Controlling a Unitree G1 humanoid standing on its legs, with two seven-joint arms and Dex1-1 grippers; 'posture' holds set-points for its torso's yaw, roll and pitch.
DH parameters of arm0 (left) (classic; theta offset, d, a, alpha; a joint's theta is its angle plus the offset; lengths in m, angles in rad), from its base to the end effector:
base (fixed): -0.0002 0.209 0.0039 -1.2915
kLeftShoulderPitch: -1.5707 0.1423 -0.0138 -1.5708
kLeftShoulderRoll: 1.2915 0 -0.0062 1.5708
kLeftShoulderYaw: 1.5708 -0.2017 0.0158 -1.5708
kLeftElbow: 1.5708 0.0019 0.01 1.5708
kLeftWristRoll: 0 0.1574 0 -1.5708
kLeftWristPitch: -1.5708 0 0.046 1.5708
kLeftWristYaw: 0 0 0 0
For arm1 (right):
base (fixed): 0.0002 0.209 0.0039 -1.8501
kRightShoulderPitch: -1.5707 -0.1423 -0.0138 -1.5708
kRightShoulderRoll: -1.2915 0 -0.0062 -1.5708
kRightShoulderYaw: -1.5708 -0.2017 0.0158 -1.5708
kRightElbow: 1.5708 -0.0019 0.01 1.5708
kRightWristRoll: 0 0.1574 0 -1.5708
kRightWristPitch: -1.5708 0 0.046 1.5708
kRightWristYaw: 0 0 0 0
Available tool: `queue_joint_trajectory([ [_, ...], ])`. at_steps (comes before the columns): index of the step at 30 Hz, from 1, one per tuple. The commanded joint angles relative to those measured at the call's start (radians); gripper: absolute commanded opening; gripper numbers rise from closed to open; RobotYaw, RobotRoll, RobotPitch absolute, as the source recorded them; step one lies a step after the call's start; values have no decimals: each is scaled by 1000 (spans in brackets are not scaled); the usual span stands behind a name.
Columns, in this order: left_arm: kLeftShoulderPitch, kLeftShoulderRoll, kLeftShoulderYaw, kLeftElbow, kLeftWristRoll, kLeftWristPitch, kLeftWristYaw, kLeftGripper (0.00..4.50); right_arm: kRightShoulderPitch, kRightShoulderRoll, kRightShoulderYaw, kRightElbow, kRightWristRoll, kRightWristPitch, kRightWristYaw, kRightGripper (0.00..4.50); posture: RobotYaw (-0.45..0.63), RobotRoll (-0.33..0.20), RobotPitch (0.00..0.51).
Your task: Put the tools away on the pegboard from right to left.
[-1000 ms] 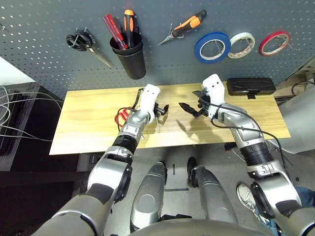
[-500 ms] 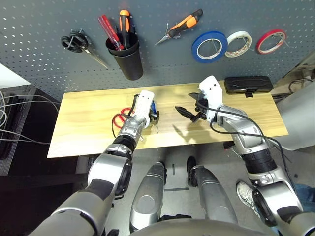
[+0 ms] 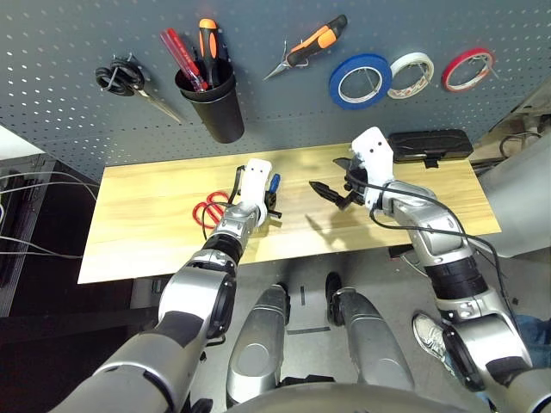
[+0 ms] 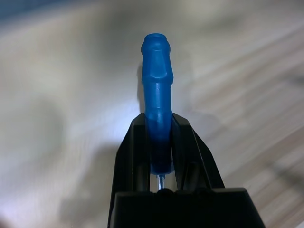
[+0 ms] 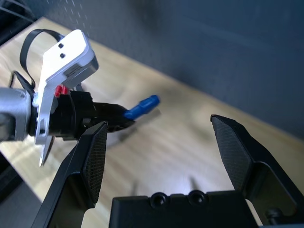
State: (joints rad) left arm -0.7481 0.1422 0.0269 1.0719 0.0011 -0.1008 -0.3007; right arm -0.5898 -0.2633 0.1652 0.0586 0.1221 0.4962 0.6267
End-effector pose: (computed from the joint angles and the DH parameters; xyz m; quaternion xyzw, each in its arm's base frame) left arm 0.3515 0.1563 0.0297 0.0657 0.1281 -0.1752 0.9739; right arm 0.3208 -0.1320 0.1442 -0.1170 0.0396 0.4035 0.9066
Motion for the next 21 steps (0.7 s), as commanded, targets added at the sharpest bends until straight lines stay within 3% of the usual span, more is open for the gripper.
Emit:
queue_joint_trajectory([
  [1,109,9,23,-169,-47,-84,-53,522,-26,-5,-22,-2,30,-22,22,4500,111,0,285],
  [8,333,11,22,-624,-129,-138,-134,522,-68,-21,-28,7,50,-108,82,4500,130,0,269],
  [12,409,22,-6,-794,-151,-118,-177,522,-78,-26,-27,29,48,-159,110,4500,136,0,264],
  [16,443,31,-28,-949,-208,-87,-234,522,-98,-15,-38,40,66,-194,130,4500,147,0,257],
  [21,398,44,-15,-1068,-250,-42,-230,522,-122,-6,-40,62,85,-237,151,4500,156,0,256],
])
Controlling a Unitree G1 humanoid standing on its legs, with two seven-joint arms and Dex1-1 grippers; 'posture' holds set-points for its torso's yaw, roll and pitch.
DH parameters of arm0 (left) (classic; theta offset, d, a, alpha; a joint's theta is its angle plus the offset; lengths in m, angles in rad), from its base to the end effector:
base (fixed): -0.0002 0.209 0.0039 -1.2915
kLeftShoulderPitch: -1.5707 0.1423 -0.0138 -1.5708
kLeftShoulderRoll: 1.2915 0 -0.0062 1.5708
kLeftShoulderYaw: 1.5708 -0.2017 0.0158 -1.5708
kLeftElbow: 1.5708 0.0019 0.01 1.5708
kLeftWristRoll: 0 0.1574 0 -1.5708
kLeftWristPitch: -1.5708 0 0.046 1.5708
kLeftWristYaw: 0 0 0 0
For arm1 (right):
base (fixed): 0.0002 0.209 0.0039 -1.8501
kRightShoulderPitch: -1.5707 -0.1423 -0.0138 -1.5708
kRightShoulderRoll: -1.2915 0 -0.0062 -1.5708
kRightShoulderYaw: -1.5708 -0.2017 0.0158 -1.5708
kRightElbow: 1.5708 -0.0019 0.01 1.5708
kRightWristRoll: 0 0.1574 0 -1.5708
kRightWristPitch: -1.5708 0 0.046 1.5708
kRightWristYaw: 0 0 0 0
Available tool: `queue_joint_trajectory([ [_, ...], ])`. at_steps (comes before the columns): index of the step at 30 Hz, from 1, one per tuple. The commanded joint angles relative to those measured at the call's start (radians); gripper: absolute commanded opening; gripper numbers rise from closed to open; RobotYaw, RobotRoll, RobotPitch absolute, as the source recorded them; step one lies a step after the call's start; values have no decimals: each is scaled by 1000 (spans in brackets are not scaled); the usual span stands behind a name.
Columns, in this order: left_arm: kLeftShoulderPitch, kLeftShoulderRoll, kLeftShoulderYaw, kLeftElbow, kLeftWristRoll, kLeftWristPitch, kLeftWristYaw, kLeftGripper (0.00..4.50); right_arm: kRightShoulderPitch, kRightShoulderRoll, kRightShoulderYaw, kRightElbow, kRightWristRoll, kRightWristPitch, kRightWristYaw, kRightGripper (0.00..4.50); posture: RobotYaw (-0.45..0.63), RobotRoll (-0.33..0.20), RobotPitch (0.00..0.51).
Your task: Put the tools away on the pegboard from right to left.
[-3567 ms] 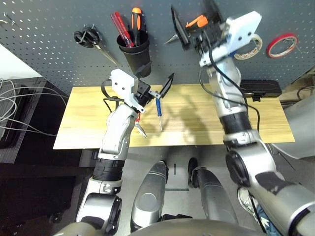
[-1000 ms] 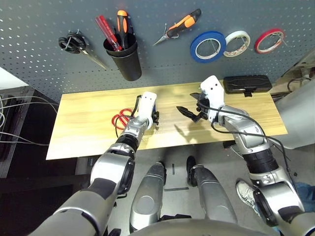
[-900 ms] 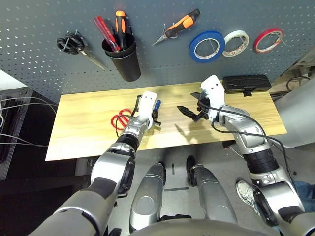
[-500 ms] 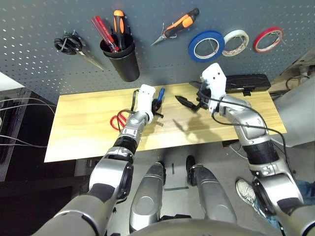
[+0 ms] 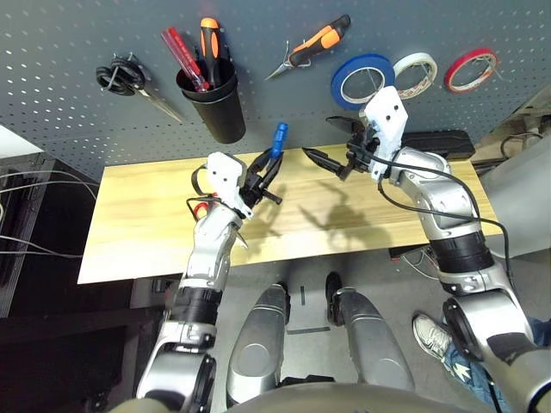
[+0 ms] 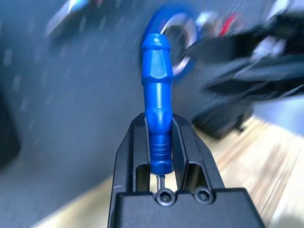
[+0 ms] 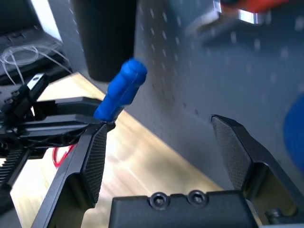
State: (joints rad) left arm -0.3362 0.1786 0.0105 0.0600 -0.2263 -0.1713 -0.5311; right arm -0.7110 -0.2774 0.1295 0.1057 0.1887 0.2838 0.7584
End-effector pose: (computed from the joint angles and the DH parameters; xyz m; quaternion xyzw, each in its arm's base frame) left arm 0.2856 0.1675 0.1058 0.0302 -0.2155 -0.2915 0.9315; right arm 0.3337 -0.1312 0.1862 -0.1304 -0.0969 0.4708 0.8672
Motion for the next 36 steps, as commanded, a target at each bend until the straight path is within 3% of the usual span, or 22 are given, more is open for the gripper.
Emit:
queue_joint_trajectory([
  [1,-29,8,6,-73,-31,39,6,522,-4,8,-4,18,23,-28,24,4500,158,0,257],
  [10,-218,7,87,-114,-96,78,86,522,-40,27,6,57,20,-71,39,4500,162,0,253],
  [22,-527,89,212,92,-76,-89,150,522,-111,104,10,149,3,-181,19,4500,175,0,242],
  [31,-557,127,238,375,-18,-308,165,522,-146,149,10,208,-5,-233,-5,4500,167,0,235],
  [36,-545,122,224,466,10,-355,172,522,-145,150,8,204,-5,-230,-4,4500,161,0,237],
])
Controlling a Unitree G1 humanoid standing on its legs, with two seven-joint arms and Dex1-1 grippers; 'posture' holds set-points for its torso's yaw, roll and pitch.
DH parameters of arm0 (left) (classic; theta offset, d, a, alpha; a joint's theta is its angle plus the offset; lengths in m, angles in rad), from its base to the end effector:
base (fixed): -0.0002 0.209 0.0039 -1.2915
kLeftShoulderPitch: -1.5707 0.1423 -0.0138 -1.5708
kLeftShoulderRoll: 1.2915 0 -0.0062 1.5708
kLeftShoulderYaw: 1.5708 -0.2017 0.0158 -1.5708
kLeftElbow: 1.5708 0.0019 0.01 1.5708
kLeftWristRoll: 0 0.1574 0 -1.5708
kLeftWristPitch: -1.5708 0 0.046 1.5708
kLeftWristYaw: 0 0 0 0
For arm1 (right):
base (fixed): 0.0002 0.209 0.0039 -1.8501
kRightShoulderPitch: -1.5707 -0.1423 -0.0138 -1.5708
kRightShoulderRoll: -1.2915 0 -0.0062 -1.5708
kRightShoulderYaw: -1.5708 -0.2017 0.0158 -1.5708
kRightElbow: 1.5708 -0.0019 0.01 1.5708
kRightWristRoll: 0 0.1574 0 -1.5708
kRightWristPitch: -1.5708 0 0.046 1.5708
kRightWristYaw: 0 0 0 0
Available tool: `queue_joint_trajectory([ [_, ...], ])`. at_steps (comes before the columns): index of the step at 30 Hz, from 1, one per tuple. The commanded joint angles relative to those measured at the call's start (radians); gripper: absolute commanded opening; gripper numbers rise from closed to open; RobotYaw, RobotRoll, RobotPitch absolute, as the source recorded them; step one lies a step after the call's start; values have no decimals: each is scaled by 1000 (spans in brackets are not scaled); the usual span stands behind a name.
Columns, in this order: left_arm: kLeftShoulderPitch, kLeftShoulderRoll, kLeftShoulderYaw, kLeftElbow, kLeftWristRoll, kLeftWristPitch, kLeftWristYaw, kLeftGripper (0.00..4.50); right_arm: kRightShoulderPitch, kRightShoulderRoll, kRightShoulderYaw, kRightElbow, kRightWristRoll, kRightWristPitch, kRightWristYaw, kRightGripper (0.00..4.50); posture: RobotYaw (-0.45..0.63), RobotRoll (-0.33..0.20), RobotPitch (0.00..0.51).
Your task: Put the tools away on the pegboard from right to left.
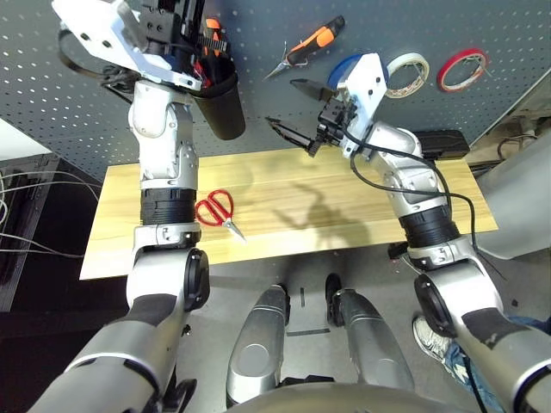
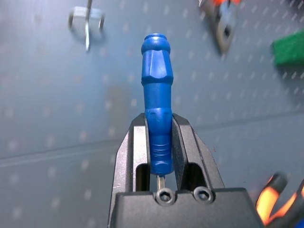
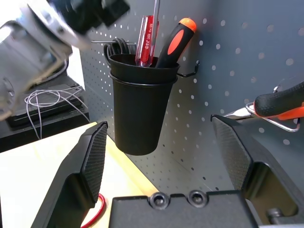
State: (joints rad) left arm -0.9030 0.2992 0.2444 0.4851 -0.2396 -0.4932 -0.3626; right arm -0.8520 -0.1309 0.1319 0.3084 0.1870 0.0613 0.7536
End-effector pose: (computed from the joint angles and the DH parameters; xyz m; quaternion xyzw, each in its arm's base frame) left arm 0.3536 0.2101 0.2322 0.0439 -0.4557 -0.1063 0.8827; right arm 0.3516 -0.0882 0.1998 -0.0998 -0.1895 0.4991 0.8396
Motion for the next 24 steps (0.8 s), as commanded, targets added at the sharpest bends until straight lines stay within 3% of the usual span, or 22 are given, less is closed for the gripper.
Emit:
queue_joint_trajectory([
  [1,23,4,-13,52,33,-41,7,522,-5,3,5,0,-4,-6,0,4500,159,0,238],
  [4,26,10,-18,60,44,-27,13,522,-4,1,4,-6,-3,-2,-1,4500,155,0,240],
  [10,27,63,-24,-61,13,61,-27,2583,-4,-3,1,-12,-2,5,-8,4500,153,0,241],
  [15,33,142,-4,-273,-195,386,-128,4292,1,-7,2,-17,0,13,-11,4500,154,0,243],
  [16,40,161,-2,-307,-232,455,-143,4459,2,-7,2,-17,0,15,-11,4500,155,0,245],
  [24,133,309,52,-499,-537,947,-249,4459,12,-12,3,-14,-1,15,-13,4500,159,0,250],
])
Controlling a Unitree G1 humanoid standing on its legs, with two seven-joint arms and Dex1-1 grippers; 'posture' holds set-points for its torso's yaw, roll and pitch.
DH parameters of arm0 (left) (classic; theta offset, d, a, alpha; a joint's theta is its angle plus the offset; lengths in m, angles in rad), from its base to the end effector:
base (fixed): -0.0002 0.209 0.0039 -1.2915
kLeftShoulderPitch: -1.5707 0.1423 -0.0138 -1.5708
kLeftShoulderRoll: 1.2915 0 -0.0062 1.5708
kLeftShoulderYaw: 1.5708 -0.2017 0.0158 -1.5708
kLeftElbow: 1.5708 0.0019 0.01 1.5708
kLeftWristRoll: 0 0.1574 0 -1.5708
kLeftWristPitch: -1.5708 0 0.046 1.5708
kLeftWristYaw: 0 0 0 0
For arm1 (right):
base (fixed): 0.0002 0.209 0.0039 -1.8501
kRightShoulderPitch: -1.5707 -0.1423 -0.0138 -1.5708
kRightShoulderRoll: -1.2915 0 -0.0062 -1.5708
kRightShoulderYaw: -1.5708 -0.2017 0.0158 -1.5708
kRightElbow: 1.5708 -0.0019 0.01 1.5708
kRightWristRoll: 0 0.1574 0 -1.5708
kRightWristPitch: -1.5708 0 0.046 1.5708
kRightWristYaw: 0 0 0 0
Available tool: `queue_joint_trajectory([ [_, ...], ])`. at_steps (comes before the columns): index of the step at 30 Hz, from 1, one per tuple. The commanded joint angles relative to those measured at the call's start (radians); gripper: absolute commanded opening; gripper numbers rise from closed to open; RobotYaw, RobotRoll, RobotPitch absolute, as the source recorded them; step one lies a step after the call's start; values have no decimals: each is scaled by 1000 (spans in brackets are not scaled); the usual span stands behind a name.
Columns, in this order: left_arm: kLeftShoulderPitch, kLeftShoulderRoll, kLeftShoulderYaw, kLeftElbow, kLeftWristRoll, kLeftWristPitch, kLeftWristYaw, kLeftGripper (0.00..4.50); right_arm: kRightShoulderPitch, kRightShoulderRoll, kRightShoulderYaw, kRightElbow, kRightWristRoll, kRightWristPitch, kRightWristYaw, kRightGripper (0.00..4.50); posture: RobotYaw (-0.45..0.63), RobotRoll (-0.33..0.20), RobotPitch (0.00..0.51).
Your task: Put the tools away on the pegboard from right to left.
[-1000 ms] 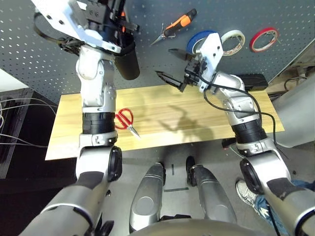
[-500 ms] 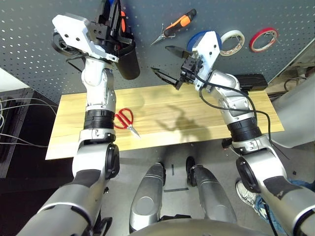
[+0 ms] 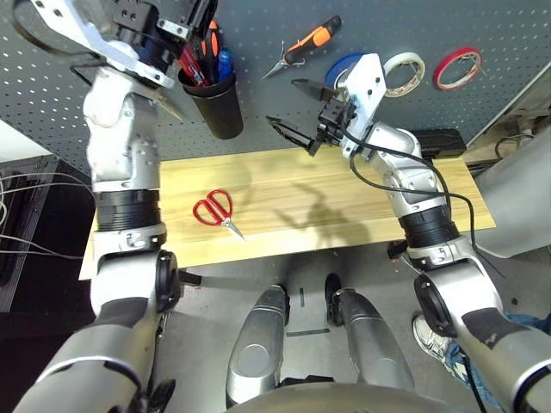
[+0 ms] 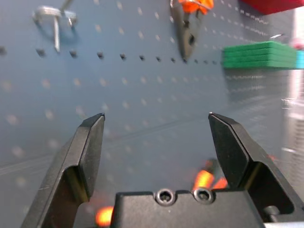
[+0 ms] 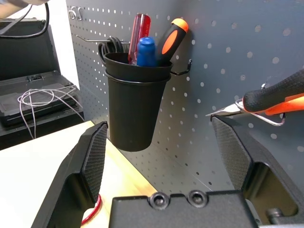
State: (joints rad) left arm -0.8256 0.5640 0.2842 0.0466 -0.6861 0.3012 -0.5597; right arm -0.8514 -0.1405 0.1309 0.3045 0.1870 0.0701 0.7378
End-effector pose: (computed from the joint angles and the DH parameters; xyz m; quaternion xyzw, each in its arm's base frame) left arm 0.3069 0.2535 0.2870 -0.0258 -0.3128 -0.2942 0.9028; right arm 0.3519 -0.0909 0.2004 -0.1013 -0.1867 0.4901 0.8454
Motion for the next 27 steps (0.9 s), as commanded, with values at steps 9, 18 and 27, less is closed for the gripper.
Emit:
queue_joint_trajectory([
  [9,179,133,36,43,32,49,-178,4459,24,-33,-9,6,-7,4,-6,4500,150,0,249],
  [18,271,170,38,167,145,-39,-231,4459,43,-55,-9,13,-12,-1,-19,4500,138,0,244],
  [27,367,169,29,152,161,7,-233,4459,47,-62,-7,13,-11,5,-16,4500,136,0,249],
])
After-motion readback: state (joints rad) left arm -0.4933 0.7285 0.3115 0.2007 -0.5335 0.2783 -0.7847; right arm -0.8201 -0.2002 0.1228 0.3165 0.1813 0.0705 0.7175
